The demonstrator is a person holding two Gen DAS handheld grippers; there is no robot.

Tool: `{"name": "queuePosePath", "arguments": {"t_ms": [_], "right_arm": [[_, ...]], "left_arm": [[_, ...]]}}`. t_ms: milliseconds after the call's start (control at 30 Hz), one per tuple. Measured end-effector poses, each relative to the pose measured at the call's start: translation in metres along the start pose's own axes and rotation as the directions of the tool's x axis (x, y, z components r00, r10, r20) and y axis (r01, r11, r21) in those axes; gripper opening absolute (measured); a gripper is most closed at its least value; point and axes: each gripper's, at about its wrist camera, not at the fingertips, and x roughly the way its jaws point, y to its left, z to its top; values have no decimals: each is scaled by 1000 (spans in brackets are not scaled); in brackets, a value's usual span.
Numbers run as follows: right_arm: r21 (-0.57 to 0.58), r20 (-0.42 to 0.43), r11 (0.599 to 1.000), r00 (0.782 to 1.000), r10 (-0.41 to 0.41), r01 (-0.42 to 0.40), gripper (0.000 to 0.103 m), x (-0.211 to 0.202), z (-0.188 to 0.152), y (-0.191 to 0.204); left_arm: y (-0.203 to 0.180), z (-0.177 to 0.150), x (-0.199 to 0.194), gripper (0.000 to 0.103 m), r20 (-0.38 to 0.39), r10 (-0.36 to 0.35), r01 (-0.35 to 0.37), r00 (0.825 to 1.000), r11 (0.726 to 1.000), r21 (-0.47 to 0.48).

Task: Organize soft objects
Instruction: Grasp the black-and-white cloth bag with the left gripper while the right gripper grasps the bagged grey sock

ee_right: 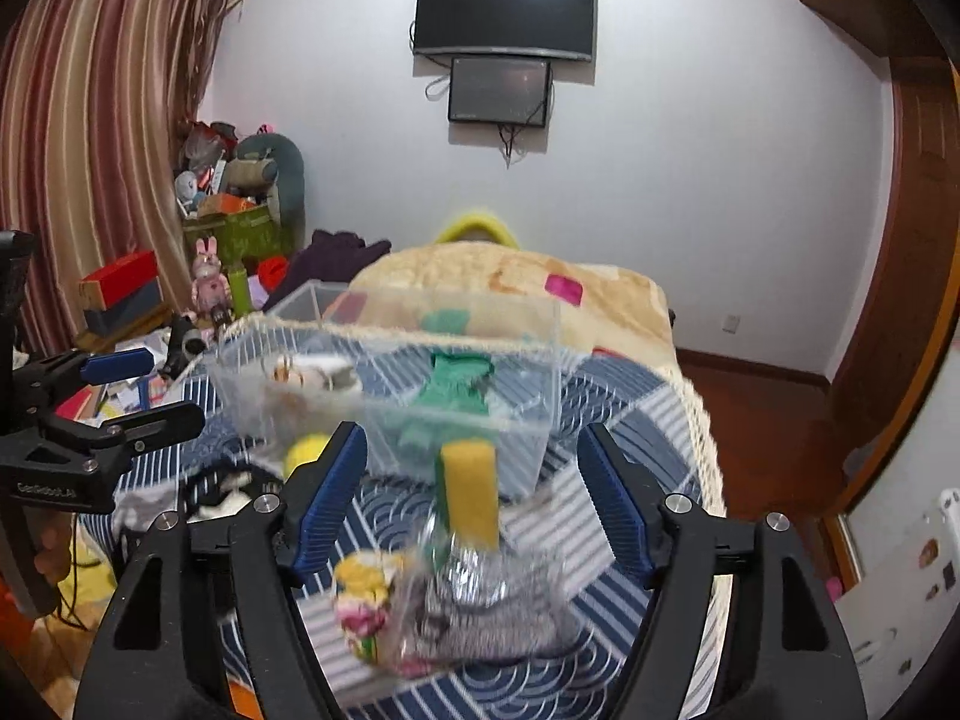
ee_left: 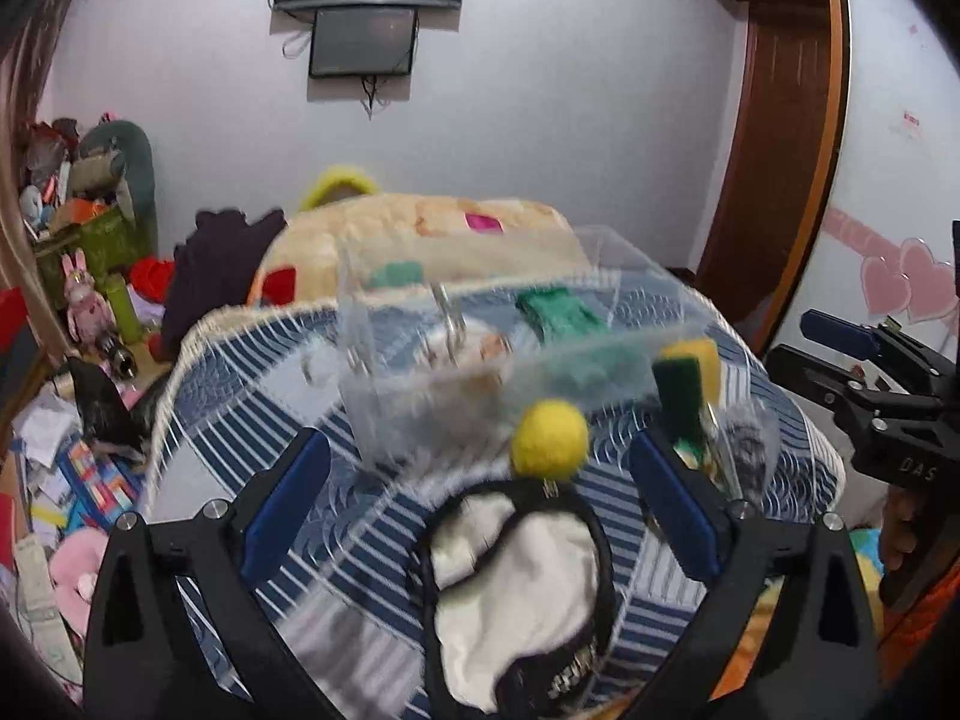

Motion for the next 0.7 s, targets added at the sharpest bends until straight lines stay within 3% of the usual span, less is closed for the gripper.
{"name": "queuePosePath", "arguments": {"t_ms": [300, 600, 700], "right_arm": [[81, -84, 997, 996, 11, -5, 71, 12, -37, -10], [127, -146, 992, 989, 8, 10, 71, 20, -63, -16], [140, -151, 990, 988, 17, 5, 71, 19, -66, -17]], "left_arm": [[-9, -39, 21, 101, -120, -56, 51, 991, 998, -47], [-2, -62, 42, 103, -199, -33, 17, 980, 997, -79], [0, -65, 41, 103, -183, -36, 20, 982, 996, -89]]}}
